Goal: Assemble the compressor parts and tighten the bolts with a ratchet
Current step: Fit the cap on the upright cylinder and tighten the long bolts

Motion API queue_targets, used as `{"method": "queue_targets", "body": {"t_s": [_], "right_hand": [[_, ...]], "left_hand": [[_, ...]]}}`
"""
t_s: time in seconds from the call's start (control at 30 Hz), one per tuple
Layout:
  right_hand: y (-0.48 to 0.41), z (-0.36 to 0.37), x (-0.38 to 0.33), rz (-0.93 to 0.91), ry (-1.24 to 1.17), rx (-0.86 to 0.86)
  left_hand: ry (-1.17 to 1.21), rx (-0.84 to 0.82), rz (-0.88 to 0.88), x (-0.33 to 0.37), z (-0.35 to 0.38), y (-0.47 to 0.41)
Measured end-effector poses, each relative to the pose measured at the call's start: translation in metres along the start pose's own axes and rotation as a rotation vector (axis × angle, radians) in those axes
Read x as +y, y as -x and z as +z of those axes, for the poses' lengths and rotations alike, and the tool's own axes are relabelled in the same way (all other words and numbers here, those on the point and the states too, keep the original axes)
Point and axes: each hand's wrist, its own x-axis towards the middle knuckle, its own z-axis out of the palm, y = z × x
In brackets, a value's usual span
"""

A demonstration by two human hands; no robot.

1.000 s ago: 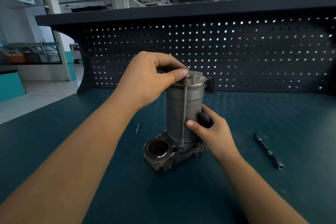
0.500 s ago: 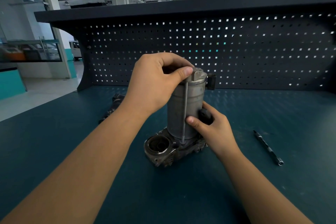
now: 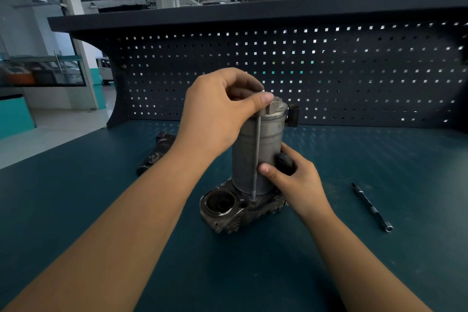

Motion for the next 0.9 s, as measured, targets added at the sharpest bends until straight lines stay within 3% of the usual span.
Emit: {"method": "queue_targets", "body": {"t_s": [0.23, 0.47, 0.6, 0.73, 0.9], "right_hand": [[-0.001, 0.001, 0.0, -0.018, -0.022, 0.018], [-0.001, -0.001, 0.004, -0.056, -0.017, -0.008], [-0.003, 0.001, 0.007, -0.058, 0.022, 0.062], [-0.005, 0.002, 0.01, -0.065, 0.081, 0.107], [-0.005, 0.003, 0.011, -0.079, 0.173, 0.144]], "left_hand": [[-0.079, -0.05, 0.037, 0.0, -0.004, 0.002], [0.059, 0.054, 0.027, -0.011, 0.008, 0.006], [0.139, 0.069, 0.084, -0.023, 0.011, 0.009], [0.404, -0.004, 0.047, -0.026, 0.02, 0.01], [0.323, -0.034, 0.122, -0.033, 0.03, 0.006]]}}
